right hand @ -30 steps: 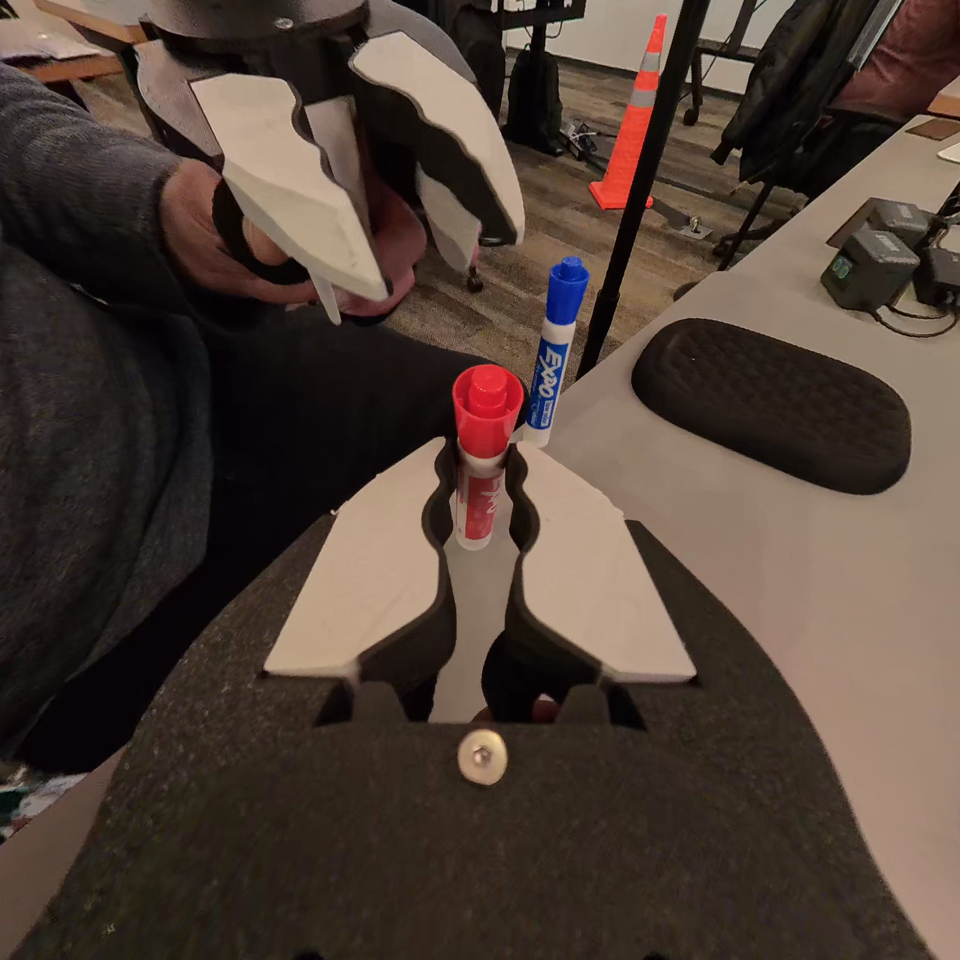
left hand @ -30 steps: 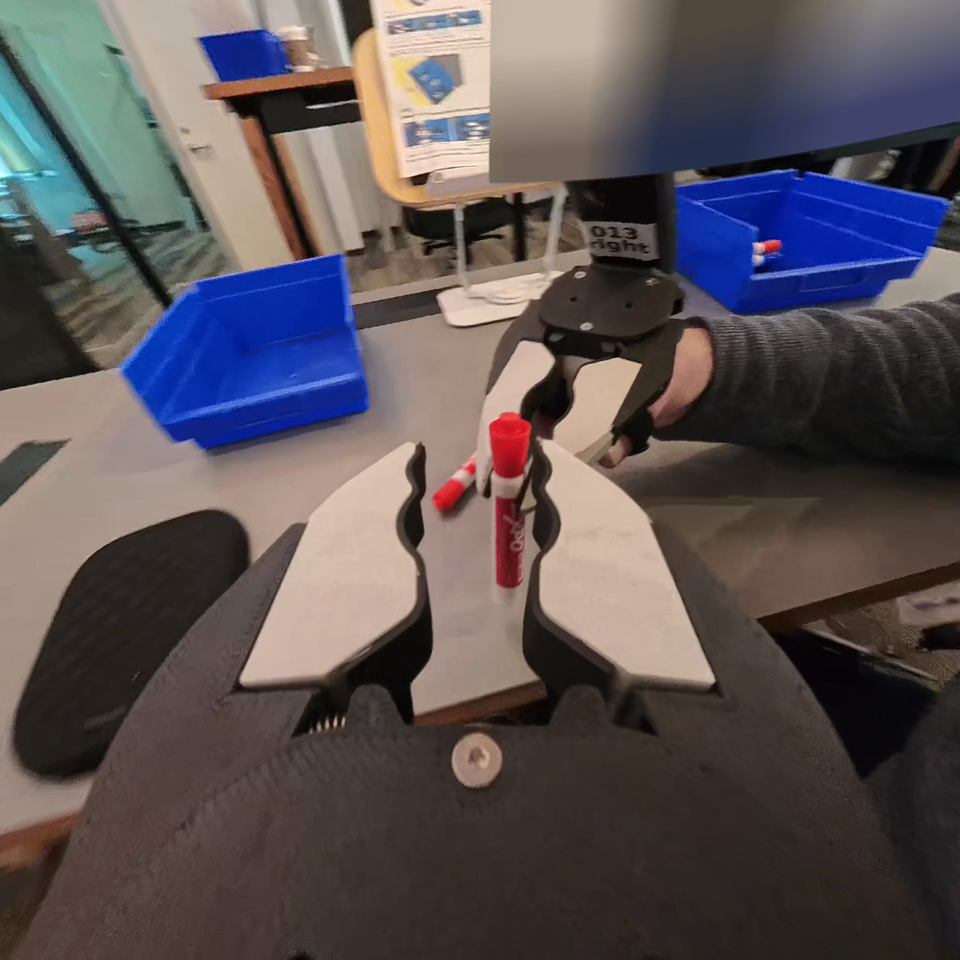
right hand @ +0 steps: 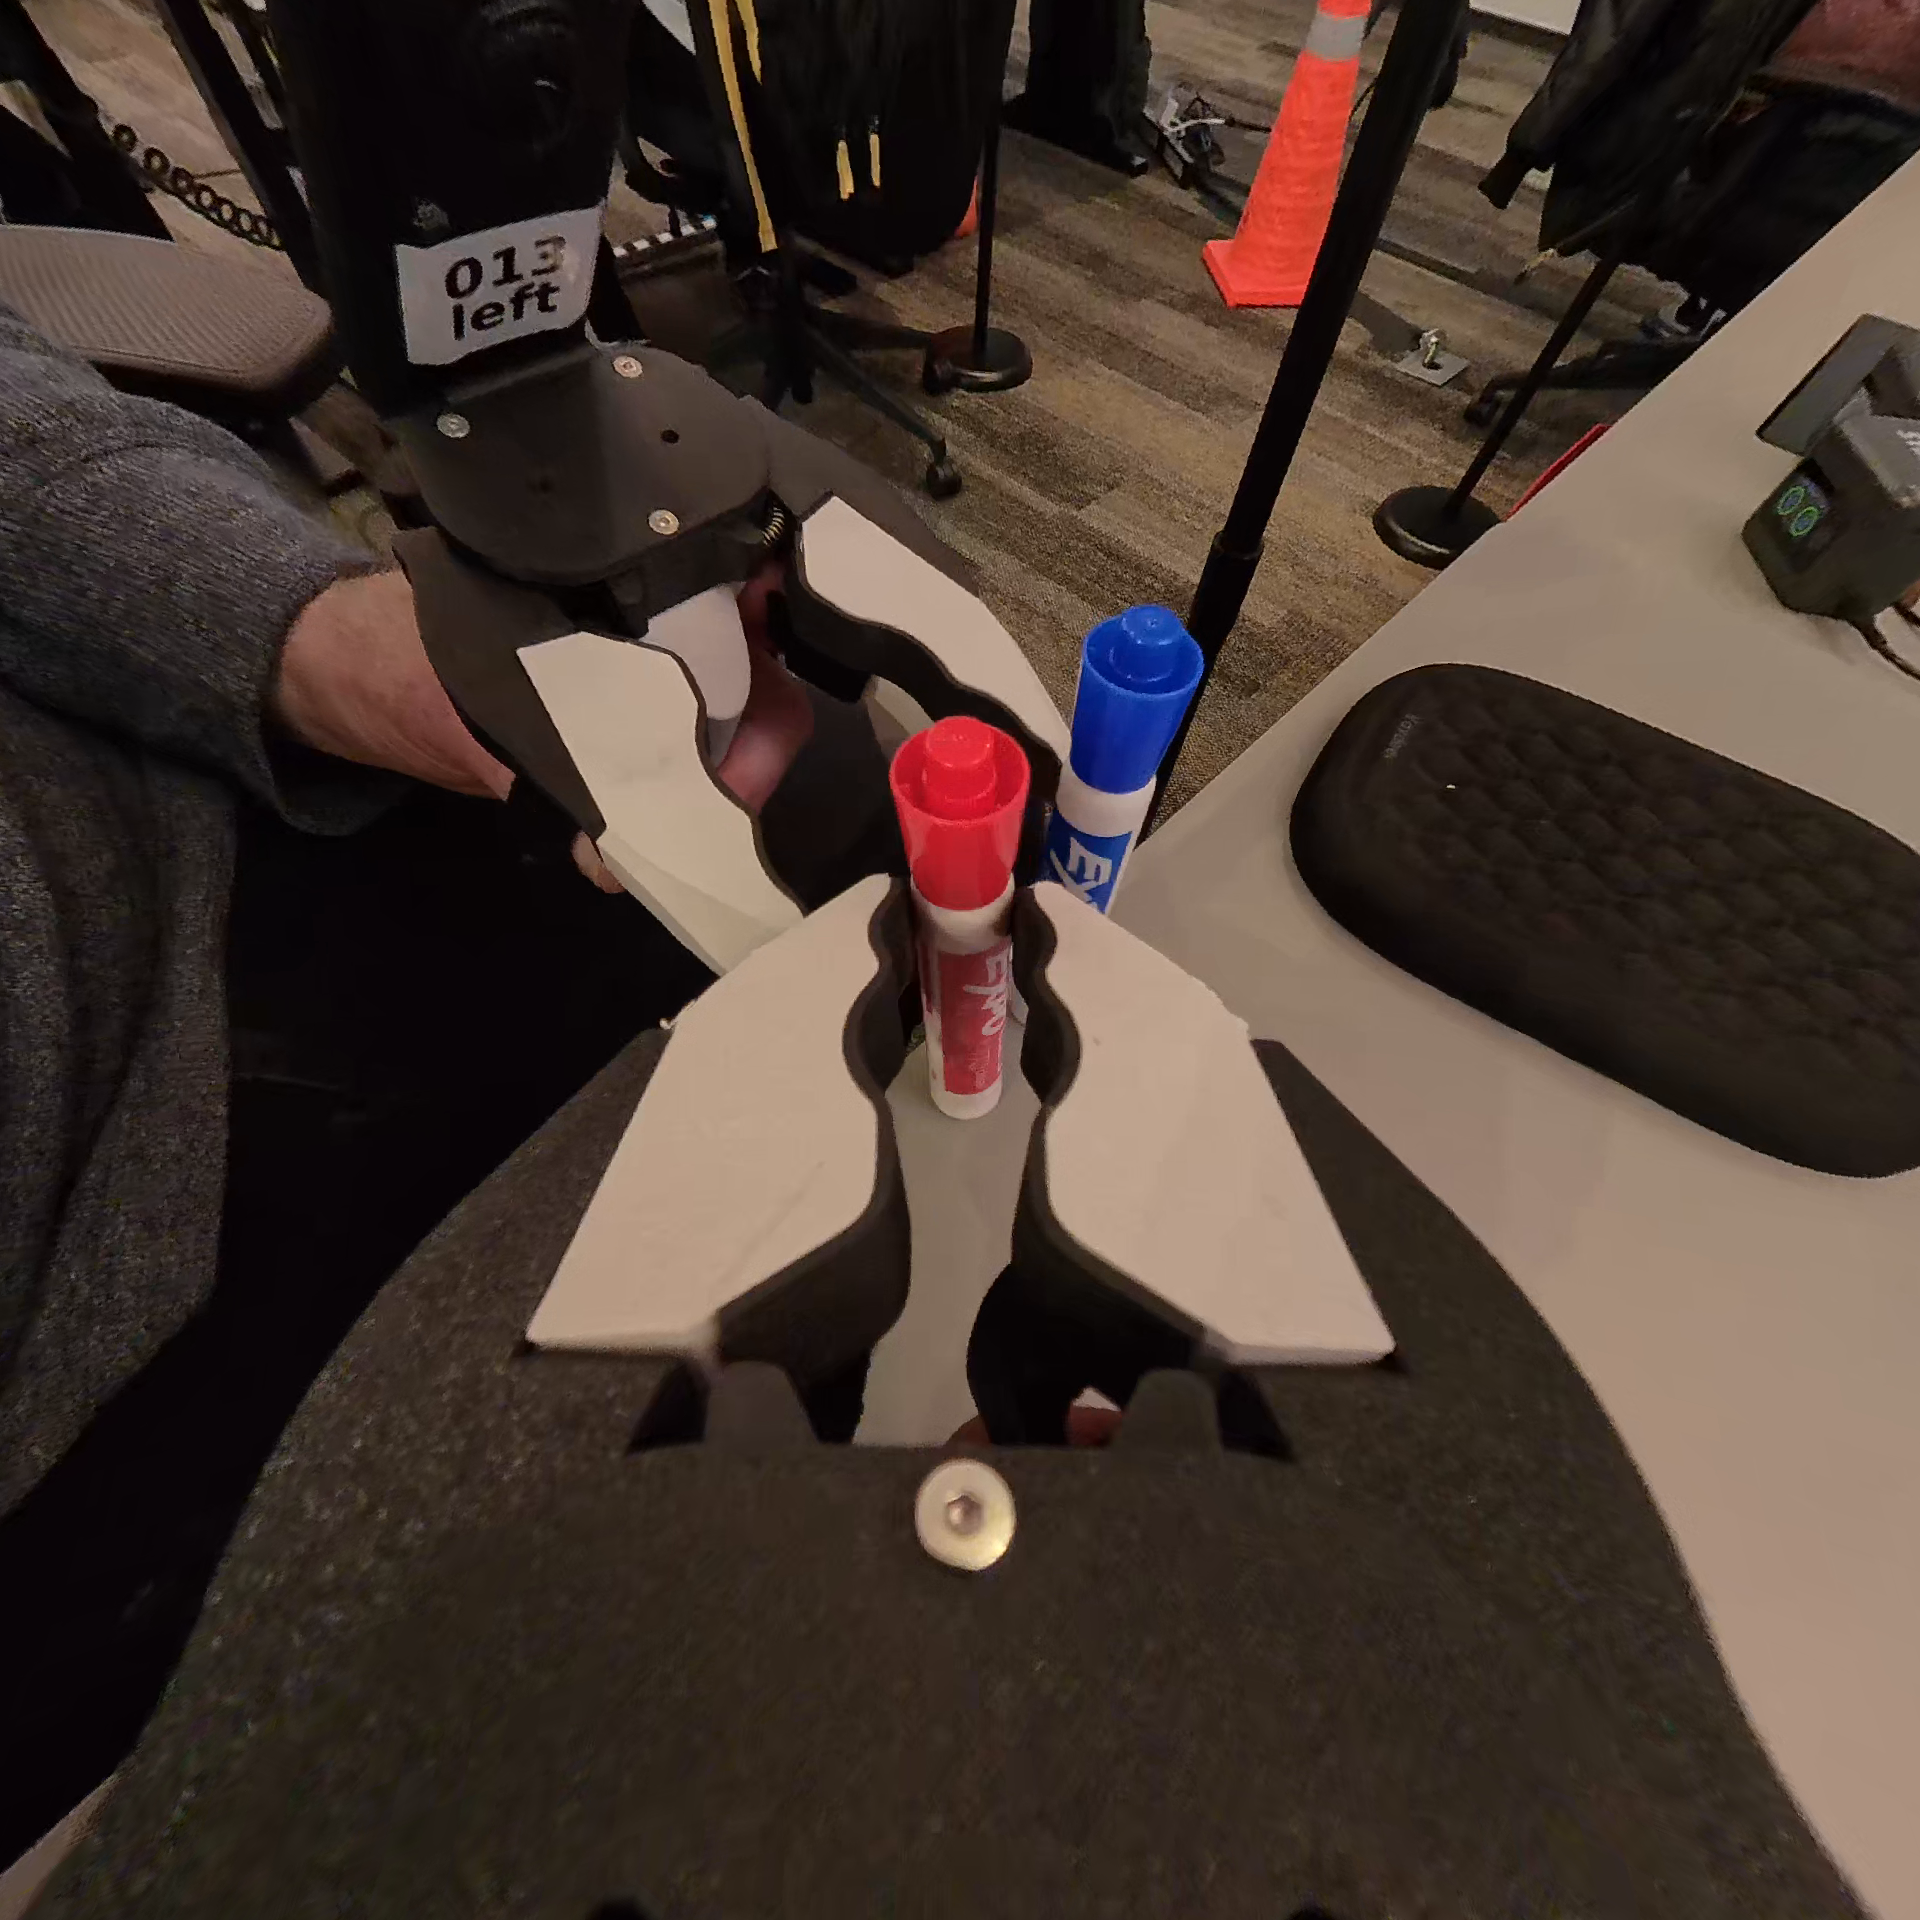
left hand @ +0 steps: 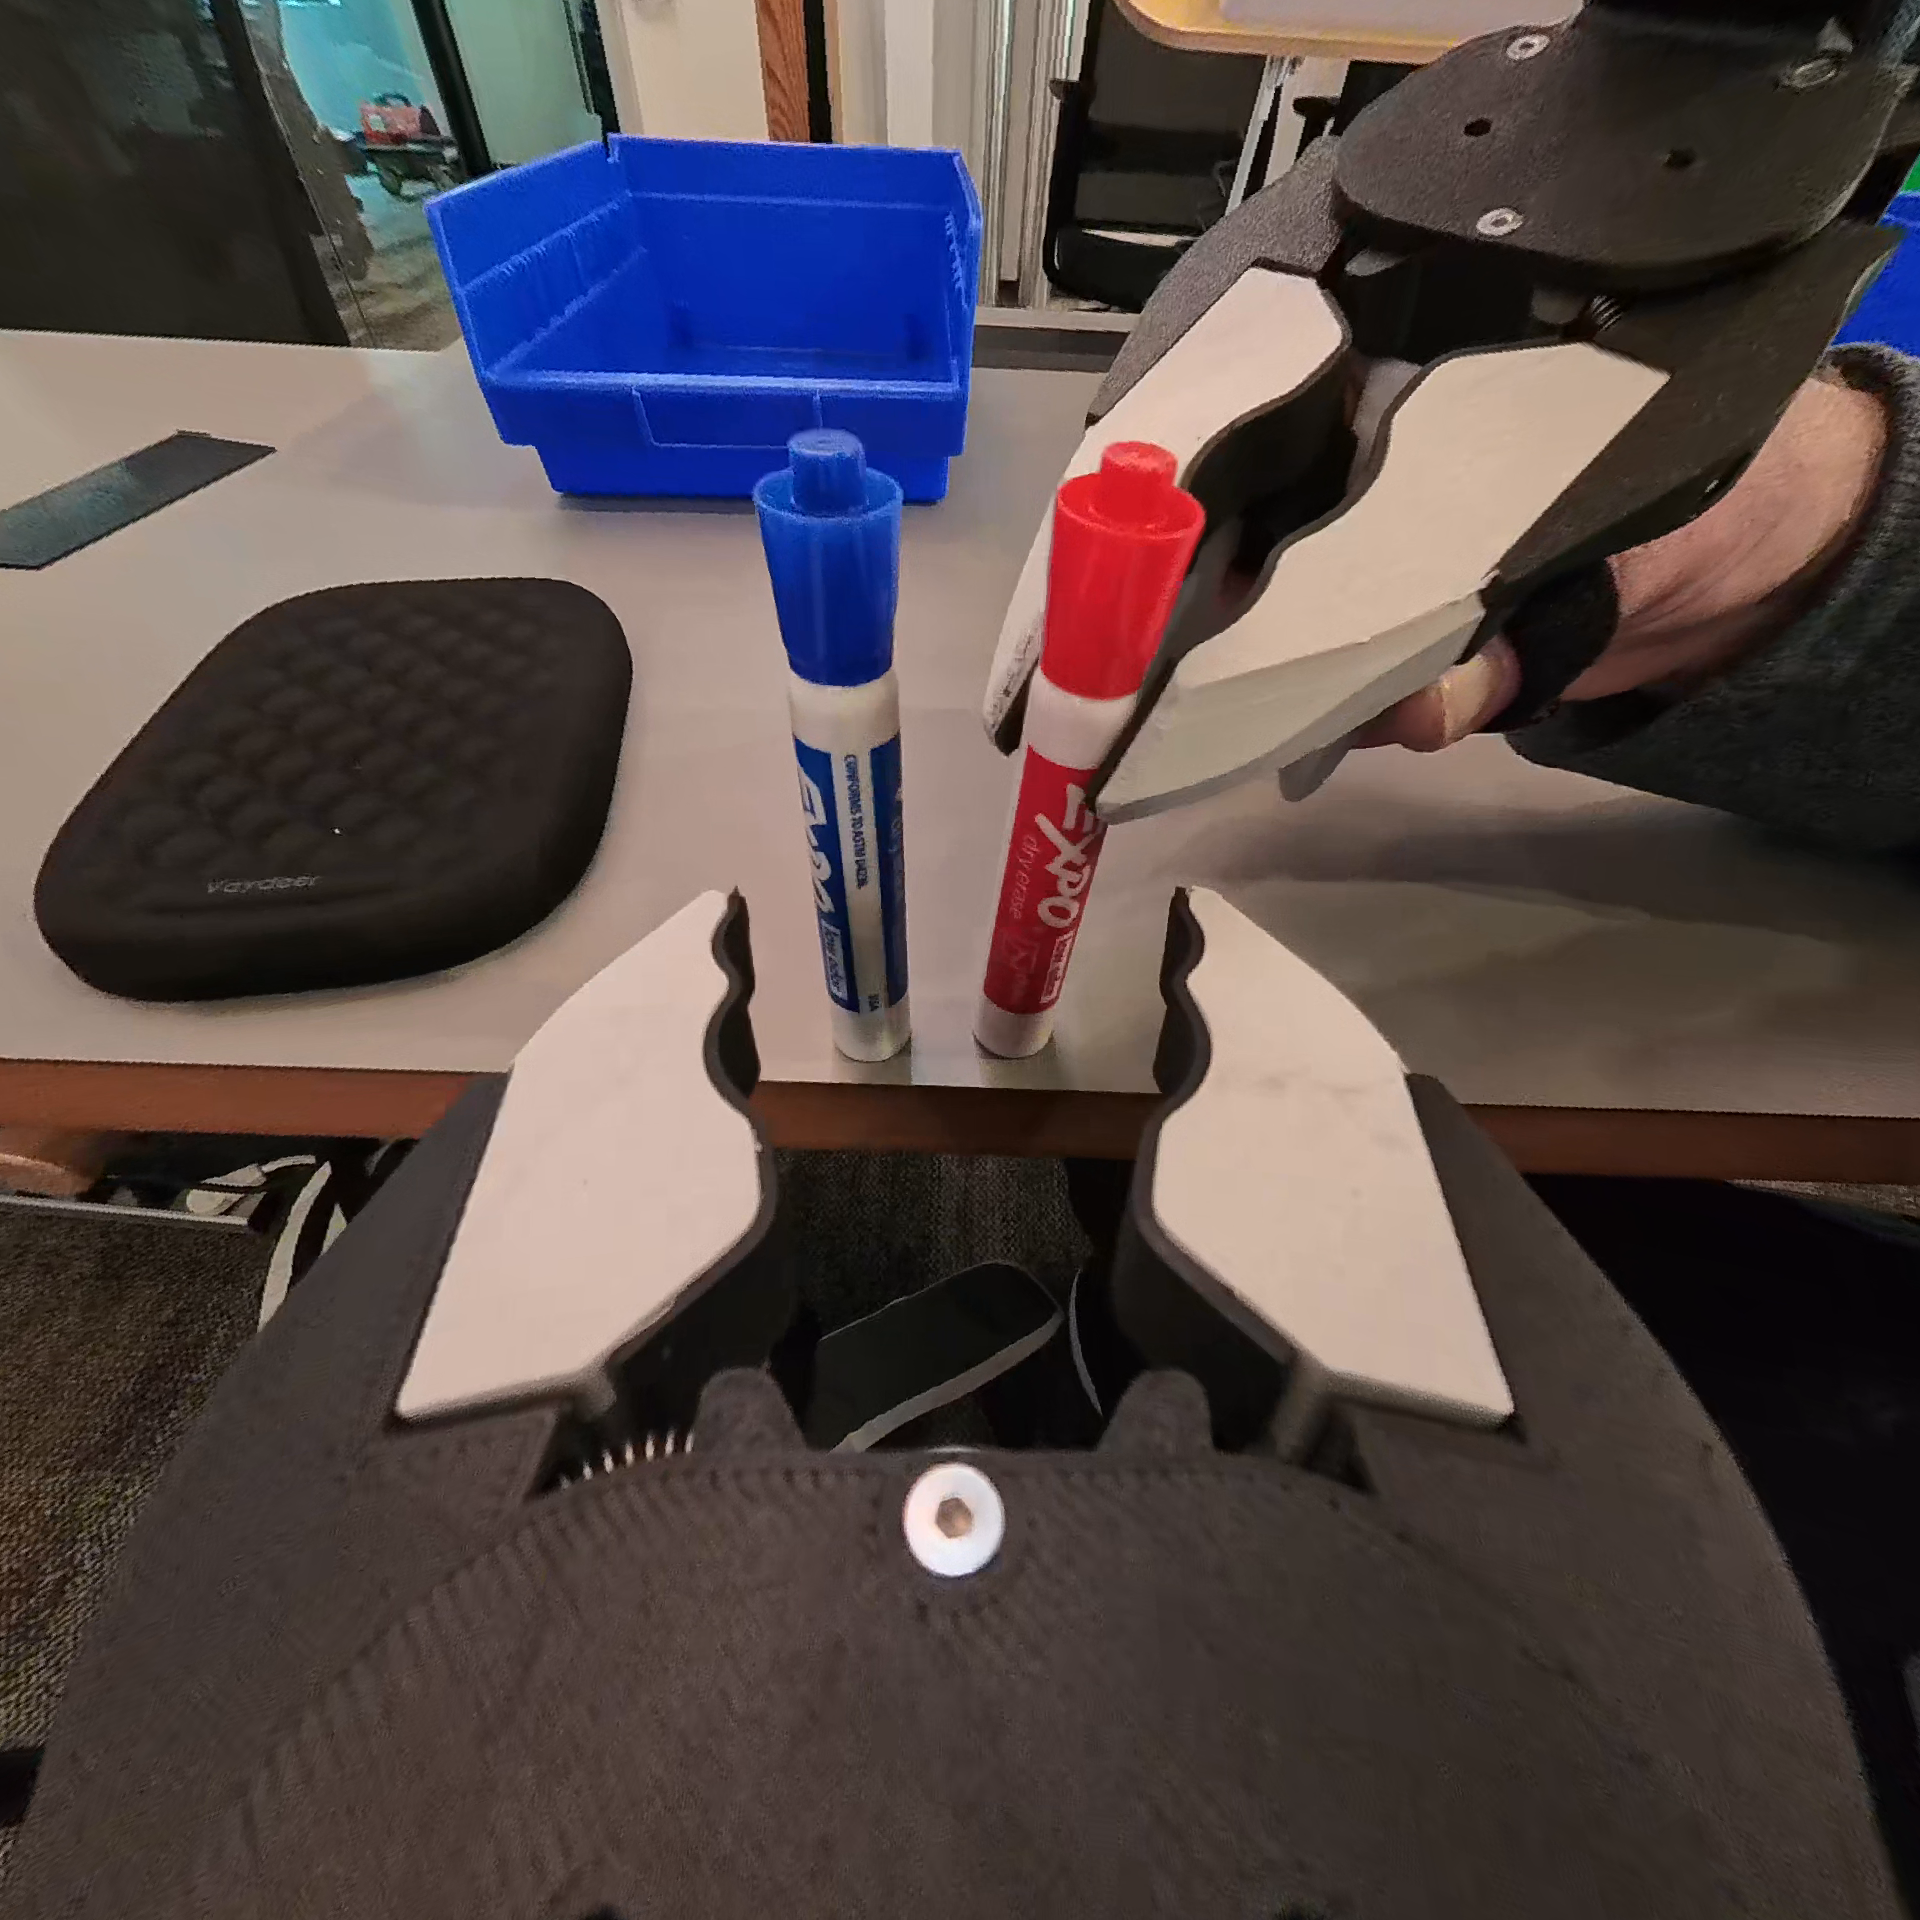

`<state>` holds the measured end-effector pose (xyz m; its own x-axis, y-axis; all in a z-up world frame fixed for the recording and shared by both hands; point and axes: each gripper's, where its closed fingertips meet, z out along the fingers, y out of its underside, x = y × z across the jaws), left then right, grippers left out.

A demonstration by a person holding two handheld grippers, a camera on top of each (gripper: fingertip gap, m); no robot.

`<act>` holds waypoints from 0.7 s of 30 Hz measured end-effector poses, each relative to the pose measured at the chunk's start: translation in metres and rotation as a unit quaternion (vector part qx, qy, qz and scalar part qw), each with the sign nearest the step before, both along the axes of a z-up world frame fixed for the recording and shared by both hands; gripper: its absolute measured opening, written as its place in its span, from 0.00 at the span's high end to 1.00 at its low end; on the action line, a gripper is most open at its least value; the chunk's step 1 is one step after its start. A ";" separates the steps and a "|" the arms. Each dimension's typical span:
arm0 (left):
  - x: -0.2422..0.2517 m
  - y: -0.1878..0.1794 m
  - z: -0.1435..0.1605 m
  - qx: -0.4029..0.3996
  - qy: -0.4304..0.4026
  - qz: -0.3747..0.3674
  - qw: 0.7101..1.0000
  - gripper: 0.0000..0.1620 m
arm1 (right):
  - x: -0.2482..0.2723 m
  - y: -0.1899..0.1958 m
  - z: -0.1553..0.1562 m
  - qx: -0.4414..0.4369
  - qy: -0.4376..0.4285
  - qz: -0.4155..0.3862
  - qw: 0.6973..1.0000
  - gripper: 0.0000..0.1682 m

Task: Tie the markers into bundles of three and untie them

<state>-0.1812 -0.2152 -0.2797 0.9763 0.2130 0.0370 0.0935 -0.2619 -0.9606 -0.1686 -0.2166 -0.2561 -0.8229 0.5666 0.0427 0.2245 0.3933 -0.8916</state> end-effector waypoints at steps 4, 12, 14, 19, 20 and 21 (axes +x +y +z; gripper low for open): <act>0.001 0.001 -0.001 -0.001 0.000 -0.004 1.000 0.54 | 0.000 0.001 -0.001 0.000 0.000 0.000 1.000 0.90; 0.002 0.002 -0.003 -0.004 0.003 -0.011 1.000 0.54 | 0.001 0.003 -0.005 -0.002 -0.010 -0.004 1.000 0.86; 0.001 0.000 -0.004 -0.004 0.002 -0.011 1.000 0.54 | 0.000 0.006 -0.010 0.002 -0.017 -0.012 1.000 0.86; 0.001 -0.001 -0.007 -0.006 -0.001 -0.012 1.000 0.54 | 0.003 0.006 -0.020 0.010 -0.029 -0.013 0.999 0.86; 0.001 -0.002 -0.008 -0.006 -0.002 -0.013 1.000 0.54 | 0.003 0.005 -0.023 0.012 -0.030 -0.011 0.999 0.86; 0.001 -0.002 -0.008 -0.006 -0.002 -0.014 1.000 0.54 | 0.003 0.003 -0.025 0.014 -0.032 -0.010 0.999 0.86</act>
<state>-0.1804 -0.2169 -0.2876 0.9816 0.1870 0.0392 0.0906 -0.2754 -0.9570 -0.1654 -0.2132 -0.2812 -0.8129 0.5824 0.0067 0.2887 0.4129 -0.8638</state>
